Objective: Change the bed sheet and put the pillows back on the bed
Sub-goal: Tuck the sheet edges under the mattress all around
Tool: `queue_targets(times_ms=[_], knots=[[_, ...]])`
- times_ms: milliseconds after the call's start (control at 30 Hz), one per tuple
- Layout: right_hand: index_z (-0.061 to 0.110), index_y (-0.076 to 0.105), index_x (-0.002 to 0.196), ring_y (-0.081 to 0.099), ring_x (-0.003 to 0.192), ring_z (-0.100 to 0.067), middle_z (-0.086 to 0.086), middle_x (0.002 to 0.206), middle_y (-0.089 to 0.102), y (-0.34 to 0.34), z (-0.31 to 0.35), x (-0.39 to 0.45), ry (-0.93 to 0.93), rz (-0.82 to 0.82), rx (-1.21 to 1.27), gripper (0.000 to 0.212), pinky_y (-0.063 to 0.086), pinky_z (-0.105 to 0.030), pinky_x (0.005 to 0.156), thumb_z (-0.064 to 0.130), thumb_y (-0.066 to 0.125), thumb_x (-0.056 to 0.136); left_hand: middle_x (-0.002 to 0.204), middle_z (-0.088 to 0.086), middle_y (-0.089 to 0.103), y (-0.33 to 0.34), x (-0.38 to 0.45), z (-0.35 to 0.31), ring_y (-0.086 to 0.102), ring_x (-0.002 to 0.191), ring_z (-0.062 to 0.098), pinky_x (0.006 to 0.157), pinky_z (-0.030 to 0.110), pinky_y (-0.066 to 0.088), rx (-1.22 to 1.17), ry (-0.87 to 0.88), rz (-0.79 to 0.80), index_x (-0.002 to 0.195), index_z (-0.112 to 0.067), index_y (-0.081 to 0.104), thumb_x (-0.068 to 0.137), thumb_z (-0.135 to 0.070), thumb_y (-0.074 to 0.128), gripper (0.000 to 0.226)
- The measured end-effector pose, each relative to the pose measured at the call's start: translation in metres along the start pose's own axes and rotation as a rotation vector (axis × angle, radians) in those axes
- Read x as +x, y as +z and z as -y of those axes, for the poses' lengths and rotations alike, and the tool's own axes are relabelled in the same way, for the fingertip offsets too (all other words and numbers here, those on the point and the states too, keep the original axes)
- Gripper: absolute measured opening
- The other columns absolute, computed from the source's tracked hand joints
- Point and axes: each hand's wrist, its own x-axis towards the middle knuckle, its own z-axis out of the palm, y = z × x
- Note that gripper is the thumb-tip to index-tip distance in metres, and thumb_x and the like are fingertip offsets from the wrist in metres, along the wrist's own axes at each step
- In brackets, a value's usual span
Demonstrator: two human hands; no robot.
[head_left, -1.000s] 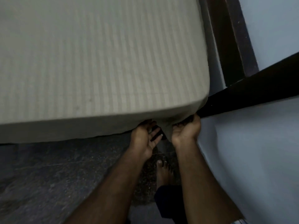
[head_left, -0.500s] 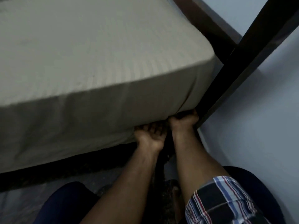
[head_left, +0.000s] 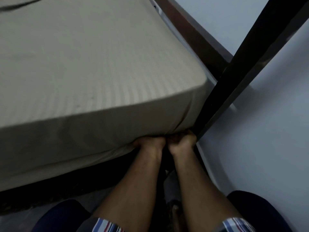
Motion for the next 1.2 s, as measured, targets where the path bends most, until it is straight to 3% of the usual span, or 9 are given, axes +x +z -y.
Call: queue_targets(times_ms=[33,67,267,400,500,633,800,1000,1200], knots=[[0.018,0.061,0.129,0.058,0.117,-0.036,-0.015,0.129,0.063,0.003,0.003,0.003,-0.011,0.05,0.033,0.044,0.037,-0.046,0.112,0.03,0.03,0.099,0.109,0.011,0.057,-0.004,0.005,-0.003,0.059,0.096,0.025,0.078,0.031,0.047,0.002,0.053,0.118,0.1,-0.013,0.058,0.09,-0.011,0.05,0.013],[0.02,0.056,0.136,0.055,0.123,-0.037,-0.014,0.135,0.06,0.008,0.004,0.007,0.007,0.059,0.065,0.048,0.033,-0.049,0.114,0.036,0.028,0.1,0.114,0.012,0.061,-0.01,0.01,-0.007,0.06,0.097,0.028,0.077,0.034,0.048,-0.081,0.121,0.156,0.105,-0.014,0.061,0.104,-0.024,0.033,0.029],[0.023,0.049,0.146,0.053,0.122,-0.039,-0.012,0.148,0.05,0.017,-0.01,0.021,0.119,0.026,0.113,0.063,0.036,-0.052,0.111,0.057,0.024,0.098,0.122,0.019,0.062,-0.048,0.013,-0.015,0.058,0.112,0.033,0.112,0.048,0.039,-0.184,0.069,0.055,0.123,-0.003,0.058,0.103,-0.033,0.033,0.044],[0.023,0.045,0.148,0.059,0.112,-0.034,-0.009,0.143,0.053,0.02,-0.001,0.01,0.107,0.046,0.03,0.059,0.046,-0.044,0.097,0.05,0.019,0.103,0.099,0.015,0.064,-0.035,0.014,-0.012,0.061,0.091,0.03,0.103,0.044,0.044,-0.458,0.151,0.06,0.098,-0.009,0.065,0.1,-0.043,0.036,0.044],[0.02,0.04,0.151,0.063,0.091,-0.025,0.002,0.131,0.054,0.019,0.009,-0.006,0.088,0.025,-0.072,0.052,0.049,-0.035,0.086,0.037,0.017,0.107,0.115,0.008,0.07,-0.016,0.02,-0.015,0.06,0.114,0.034,0.107,0.05,0.041,-0.544,0.165,0.179,0.118,-0.022,0.069,0.098,-0.06,0.031,0.057],[0.021,0.057,0.138,0.063,0.098,-0.03,-0.014,0.127,0.064,-0.003,0.001,-0.022,0.029,-0.092,-0.23,0.049,0.049,-0.042,0.092,0.044,0.029,0.104,0.146,0.009,0.053,-0.002,0.024,-0.014,0.045,0.134,0.042,0.114,0.058,0.031,-0.546,0.172,0.166,0.138,-0.024,0.058,0.091,-0.076,0.025,0.077],[0.019,0.066,0.1,0.061,0.077,-0.023,-0.011,0.092,0.065,-0.001,-0.017,-0.03,-0.034,-0.067,-0.14,0.037,0.05,-0.029,0.071,0.044,0.038,0.102,0.138,0.017,0.059,-0.013,0.011,-0.018,0.054,0.123,0.043,0.112,0.059,0.036,-0.425,0.129,0.215,0.133,-0.019,0.063,0.092,-0.069,0.031,0.072],[0.023,0.06,0.137,0.062,0.119,-0.033,-0.011,0.129,0.067,0.011,-0.033,-0.022,0.016,0.147,0.087,0.057,0.047,-0.049,0.102,0.055,0.037,0.096,0.116,0.023,0.061,-0.091,-0.016,-0.05,0.06,0.096,0.036,0.091,0.045,0.051,-0.145,0.14,0.051,0.136,0.005,0.05,0.105,-0.032,0.032,0.051],[0.021,0.059,0.138,0.063,0.117,-0.033,-0.012,0.131,0.065,0.004,-0.034,-0.026,0.019,0.154,0.039,0.053,0.046,-0.046,0.103,0.046,0.043,0.095,0.145,0.024,0.047,-0.109,-0.012,-0.084,0.047,0.134,0.038,0.116,0.046,0.035,-0.315,0.313,-0.028,0.142,0.004,0.042,0.104,-0.052,0.031,0.069]])
